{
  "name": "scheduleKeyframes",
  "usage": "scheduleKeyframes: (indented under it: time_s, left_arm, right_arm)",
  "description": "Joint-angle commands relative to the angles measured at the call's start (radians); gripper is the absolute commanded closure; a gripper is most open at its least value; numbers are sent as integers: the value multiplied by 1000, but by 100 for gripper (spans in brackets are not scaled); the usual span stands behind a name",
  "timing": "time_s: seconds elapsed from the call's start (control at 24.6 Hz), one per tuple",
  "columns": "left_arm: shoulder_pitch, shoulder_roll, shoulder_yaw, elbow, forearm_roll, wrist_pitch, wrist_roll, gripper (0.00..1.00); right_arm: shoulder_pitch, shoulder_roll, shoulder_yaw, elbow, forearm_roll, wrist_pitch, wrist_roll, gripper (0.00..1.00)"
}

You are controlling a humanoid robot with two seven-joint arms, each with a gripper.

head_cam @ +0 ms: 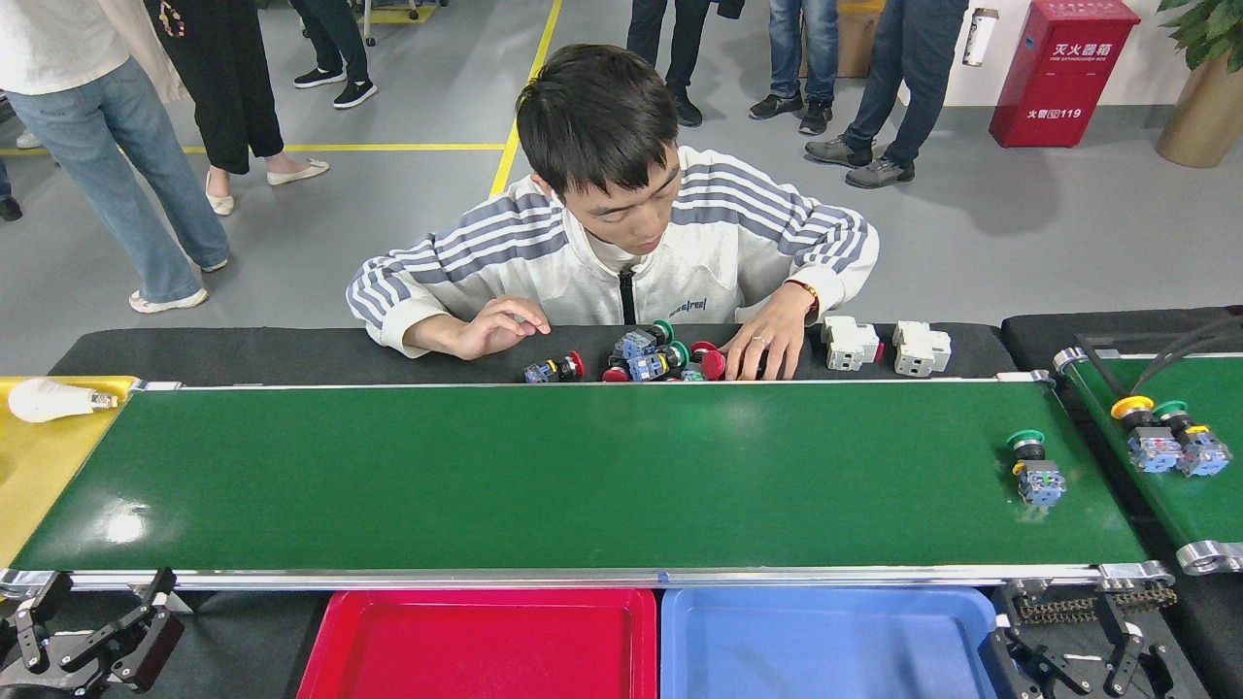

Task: Pick switch part from conveyor to tray
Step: 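Reach the right gripper to the push-button switches and grasp one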

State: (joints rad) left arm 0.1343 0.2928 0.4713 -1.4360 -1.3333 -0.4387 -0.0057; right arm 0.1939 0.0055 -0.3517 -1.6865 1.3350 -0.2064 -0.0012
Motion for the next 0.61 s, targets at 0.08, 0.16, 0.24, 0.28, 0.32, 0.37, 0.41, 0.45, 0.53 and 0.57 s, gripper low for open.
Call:
scheduleKeyframes:
  time_s: [0.08,0.16,0.24,0.28,0.32,0.37,0.41,0.45,0.53,0.57]
  left_arm:
    - [-9,12,7,-8,2,1,7,0]
    - [-7,12,7,-9,3,0,7,0]
    - [-5,11,4,-9,2,1,7,0]
    - [-5,11,4,-9,2,1,7,0]
    - [-5,11,4,-9,2,1,7,0]
    - [-5,11,4,-8,2,1,7,0]
    - [-7,12,4,-8,2,1,7,0]
    - [-7,12,4,-8,2,1,7,0]
    - [-12,12,4,-8,2,1,7,0]
    - [-18,12,4,-8,2,1,7,0]
  right_arm:
    - [-99,-12,19,48,18,31,95,1]
    - [-162,-25,27,111,21,31,110,1]
    - [-201,-52,40,163,21,33,112,1]
    - [-212,-58,50,176,21,33,112,1]
    - [-225,-61,57,189,21,33,112,1]
    - [-232,-64,62,199,21,33,112,1]
    - [-234,-64,63,205,21,33,113,1]
    - [-235,-64,68,208,21,33,113,1]
    - [-240,-65,83,220,23,33,113,1]
    - [-241,-64,91,226,23,33,115,1]
